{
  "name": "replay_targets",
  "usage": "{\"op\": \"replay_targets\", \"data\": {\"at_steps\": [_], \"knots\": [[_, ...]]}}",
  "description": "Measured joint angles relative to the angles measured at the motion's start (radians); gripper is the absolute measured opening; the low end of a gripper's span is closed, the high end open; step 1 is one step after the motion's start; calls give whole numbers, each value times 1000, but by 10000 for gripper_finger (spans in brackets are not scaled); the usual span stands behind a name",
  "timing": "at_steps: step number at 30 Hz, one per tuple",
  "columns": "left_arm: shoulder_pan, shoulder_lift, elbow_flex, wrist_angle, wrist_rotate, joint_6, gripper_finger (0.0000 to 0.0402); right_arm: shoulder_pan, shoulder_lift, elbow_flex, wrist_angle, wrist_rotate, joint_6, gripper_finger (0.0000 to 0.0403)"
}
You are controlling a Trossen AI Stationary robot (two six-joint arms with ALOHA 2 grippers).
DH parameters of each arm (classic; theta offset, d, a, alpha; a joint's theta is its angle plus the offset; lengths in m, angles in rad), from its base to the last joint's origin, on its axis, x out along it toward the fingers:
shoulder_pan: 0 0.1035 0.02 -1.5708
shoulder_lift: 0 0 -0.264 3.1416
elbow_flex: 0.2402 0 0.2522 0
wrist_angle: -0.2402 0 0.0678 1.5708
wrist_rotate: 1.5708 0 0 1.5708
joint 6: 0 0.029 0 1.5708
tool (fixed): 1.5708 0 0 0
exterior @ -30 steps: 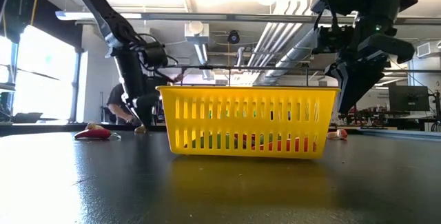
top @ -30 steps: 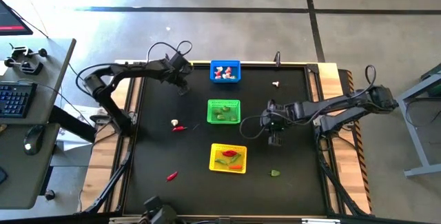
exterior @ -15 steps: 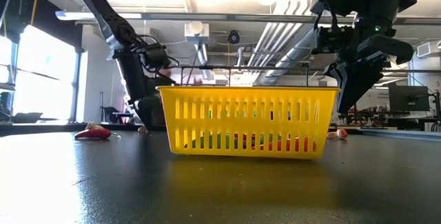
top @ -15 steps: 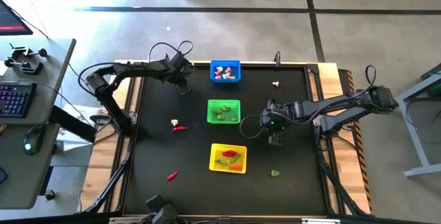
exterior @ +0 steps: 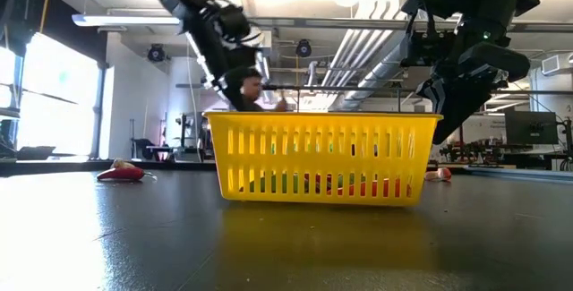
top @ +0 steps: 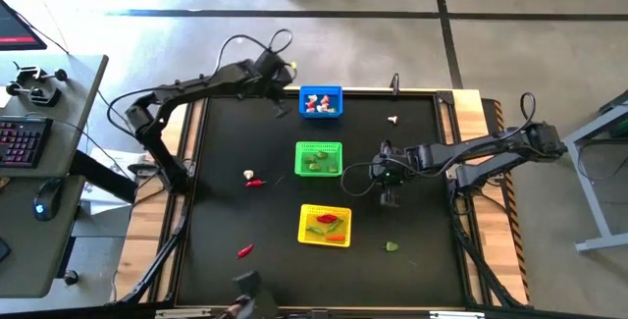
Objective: Sort produce into baskets
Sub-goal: Put the brown mushroom into the blue bin
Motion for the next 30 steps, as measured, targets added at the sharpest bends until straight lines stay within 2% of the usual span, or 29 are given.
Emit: {"op": "replay_targets", "data": {"at_steps": [8,12,17,25,30], "knots": [[-64,170,172,2,30,58,9,0,0,0,-1,0,32,0],[-64,264,260,5,76,71,8,0,0,0,-1,0,33,0],[-64,360,347,7,81,112,8,0,0,0,6,0,33,0],[-47,419,379,37,96,129,22,0,0,0,7,1,33,0],[-45,419,381,34,95,145,61,0,0,0,7,1,33,0]]}}
